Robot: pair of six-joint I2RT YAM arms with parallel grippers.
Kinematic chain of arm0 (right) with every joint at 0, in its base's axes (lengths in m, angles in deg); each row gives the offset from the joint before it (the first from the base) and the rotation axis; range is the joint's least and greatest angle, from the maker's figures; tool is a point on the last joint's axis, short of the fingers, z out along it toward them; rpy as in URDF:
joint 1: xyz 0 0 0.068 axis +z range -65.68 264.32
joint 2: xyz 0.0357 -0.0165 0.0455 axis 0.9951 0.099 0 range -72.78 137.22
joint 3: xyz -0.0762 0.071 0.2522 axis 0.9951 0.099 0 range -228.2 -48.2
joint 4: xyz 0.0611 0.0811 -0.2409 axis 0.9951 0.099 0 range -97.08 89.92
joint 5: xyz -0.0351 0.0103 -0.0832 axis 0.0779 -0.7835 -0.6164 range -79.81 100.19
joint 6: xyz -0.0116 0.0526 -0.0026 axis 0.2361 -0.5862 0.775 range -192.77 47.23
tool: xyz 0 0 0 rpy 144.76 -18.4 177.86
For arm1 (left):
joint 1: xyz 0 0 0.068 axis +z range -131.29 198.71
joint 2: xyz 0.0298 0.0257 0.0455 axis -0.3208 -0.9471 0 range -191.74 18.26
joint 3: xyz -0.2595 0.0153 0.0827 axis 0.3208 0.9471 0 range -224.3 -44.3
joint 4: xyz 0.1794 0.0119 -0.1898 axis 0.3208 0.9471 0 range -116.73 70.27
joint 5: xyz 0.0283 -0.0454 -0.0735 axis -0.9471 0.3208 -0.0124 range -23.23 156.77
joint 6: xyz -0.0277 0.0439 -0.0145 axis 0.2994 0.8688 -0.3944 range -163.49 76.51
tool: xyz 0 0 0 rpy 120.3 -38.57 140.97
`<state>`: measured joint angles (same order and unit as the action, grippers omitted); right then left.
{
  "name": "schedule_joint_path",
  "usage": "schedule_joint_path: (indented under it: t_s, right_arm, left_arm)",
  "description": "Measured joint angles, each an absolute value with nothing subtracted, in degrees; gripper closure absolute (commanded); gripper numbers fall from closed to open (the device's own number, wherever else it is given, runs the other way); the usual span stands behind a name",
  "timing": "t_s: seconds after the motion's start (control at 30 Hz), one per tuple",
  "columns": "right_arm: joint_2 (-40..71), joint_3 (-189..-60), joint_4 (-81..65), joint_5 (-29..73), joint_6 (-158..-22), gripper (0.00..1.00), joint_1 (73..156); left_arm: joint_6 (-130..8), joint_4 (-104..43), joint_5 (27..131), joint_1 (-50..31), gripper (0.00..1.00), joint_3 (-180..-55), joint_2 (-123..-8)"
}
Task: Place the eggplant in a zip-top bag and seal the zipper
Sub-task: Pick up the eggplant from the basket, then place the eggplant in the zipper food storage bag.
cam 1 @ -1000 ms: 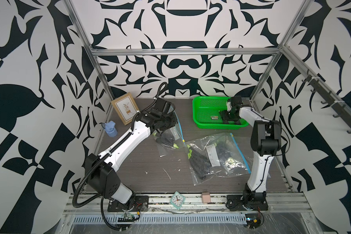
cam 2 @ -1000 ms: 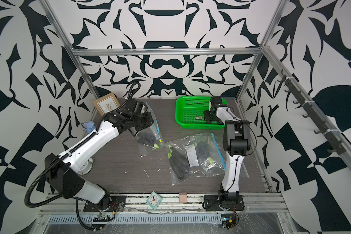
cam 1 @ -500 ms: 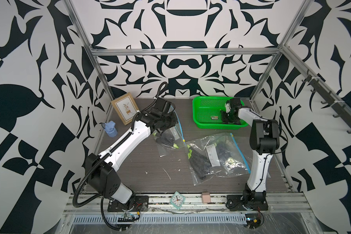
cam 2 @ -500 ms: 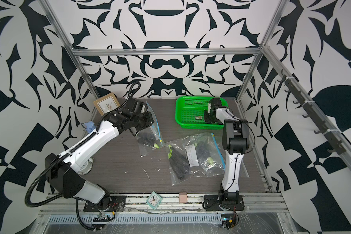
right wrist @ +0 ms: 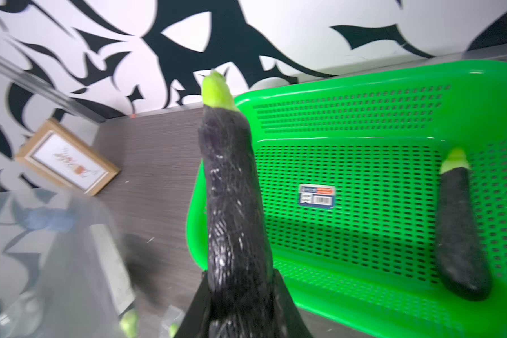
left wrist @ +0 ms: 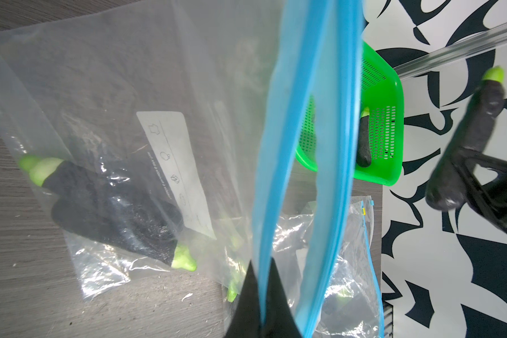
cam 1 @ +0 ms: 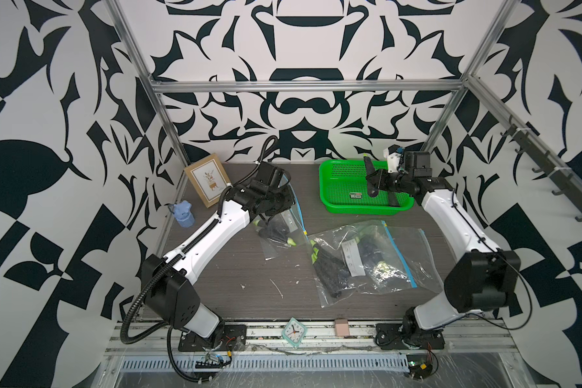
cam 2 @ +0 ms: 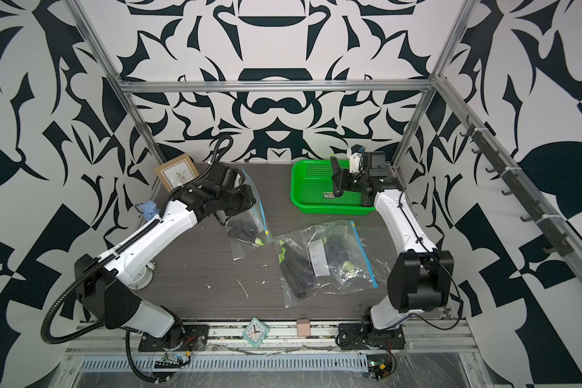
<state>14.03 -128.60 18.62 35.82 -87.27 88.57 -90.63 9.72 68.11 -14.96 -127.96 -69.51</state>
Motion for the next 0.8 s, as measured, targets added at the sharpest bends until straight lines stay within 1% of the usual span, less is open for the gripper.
schedule_joint_path:
  t_s: [0.07, 0.17, 0.3, 0.4, 0.6, 0.8]
  right_arm:
    - [11.27, -128.60, 20.67, 37.39, -87.84, 0.97, 91.74]
    - [8.02, -129.13, 25.52, 39.77, -88.80, 0.97, 99.00]
    - [7.58, -133.08, 34.44, 40.69, -89.35, 0.97, 108.88]
    - [7.60, -136.17, 41.09, 40.93, -89.72, 0.97, 113.55]
    - [9.83, -141.98, 50.29, 41.09, -91.03, 0.97, 117.55]
    - [14.70, -145.56, 55.58, 40.91, -91.71, 0.97, 118.93]
  left_arm:
    - [-90.59, 9.65, 67.98, -14.98, 1.00, -128.36, -69.51]
    - [-90.24, 9.46, 66.95, -15.11, 1.00, -128.92, -69.51]
    - [-90.00, 9.44, 65.66, -15.13, 1.00, -128.95, -69.51]
    - [-89.97, 9.44, 65.25, -15.31, 1.00, -128.95, -69.51]
    - [-89.95, 9.20, 64.90, -16.57, 1.00, -128.95, -69.51]
    - [-89.97, 8.56, 64.92, -18.78, 1.00, -128.95, -69.51]
